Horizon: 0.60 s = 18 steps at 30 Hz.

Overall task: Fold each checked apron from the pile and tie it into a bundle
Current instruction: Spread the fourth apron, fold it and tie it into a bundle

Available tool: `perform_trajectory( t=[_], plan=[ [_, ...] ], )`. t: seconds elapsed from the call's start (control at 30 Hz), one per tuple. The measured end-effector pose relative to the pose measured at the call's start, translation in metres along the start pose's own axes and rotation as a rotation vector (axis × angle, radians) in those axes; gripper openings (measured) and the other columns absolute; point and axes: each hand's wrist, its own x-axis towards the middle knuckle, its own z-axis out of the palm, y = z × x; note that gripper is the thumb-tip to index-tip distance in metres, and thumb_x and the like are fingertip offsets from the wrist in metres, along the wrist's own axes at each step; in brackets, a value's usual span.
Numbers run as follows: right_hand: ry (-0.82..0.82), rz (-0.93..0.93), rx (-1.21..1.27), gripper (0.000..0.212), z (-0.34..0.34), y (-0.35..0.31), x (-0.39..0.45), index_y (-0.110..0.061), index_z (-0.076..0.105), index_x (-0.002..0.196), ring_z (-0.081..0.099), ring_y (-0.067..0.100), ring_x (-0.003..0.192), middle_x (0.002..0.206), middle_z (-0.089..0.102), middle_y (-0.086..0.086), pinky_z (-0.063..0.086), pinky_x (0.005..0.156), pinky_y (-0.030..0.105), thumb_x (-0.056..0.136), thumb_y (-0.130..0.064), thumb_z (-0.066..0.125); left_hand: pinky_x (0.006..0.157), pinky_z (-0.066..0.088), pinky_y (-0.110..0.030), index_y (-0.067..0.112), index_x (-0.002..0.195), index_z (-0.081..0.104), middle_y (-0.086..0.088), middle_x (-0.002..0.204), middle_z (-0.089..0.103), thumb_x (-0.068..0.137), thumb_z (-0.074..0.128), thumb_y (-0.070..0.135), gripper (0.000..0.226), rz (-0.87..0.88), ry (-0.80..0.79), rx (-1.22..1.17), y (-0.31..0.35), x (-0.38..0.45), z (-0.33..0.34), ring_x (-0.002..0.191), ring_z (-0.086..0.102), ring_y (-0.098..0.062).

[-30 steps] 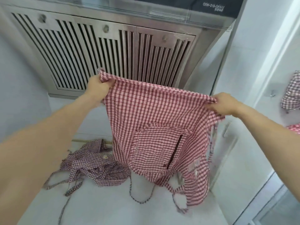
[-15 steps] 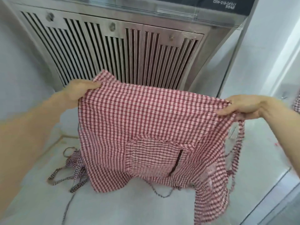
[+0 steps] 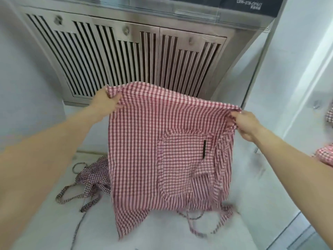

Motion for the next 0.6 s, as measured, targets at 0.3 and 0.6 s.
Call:
perform_trajectory(
  t=[0.3, 0.6],
  plan=[
    [0.129, -0.3, -0.173, 0.028, -0.011, 0.005, -0.001, -0.008, 0.055, 0.065, 0.043, 0.003, 0.047, 0.051, 0.051, -0.008, 0.034, 0.051, 0.023, 0.09, -0.015, 0.065, 0.05, 0.025, -0.03, 0.017, 0.057, 0.036, -0.002, 0.055, 0.031, 0.1, 0.058, 0.033, 0.051, 0.327, 0.268, 0.097, 0.009, -0.019, 0.004, 0.047, 0.029, -0.012],
    [-0.308, 0.155, -0.401, 0.031, -0.028, 0.048, -0.019, 0.004, 0.062, 0.082, 0.056, 0.027, 0.071, 0.081, 0.054, 0.022, 0.049, 0.06, 0.031, 0.059, -0.013, 0.075, 0.095, 0.049, -0.042, 0.008, 0.109, 0.062, -0.007, 0.106, 0.066, 0.1, 0.056, 0.032, 0.026, 0.026, -0.121, 0.301, -0.026, -0.044, 0.003, 0.099, 0.06, -0.021]
  ],
)
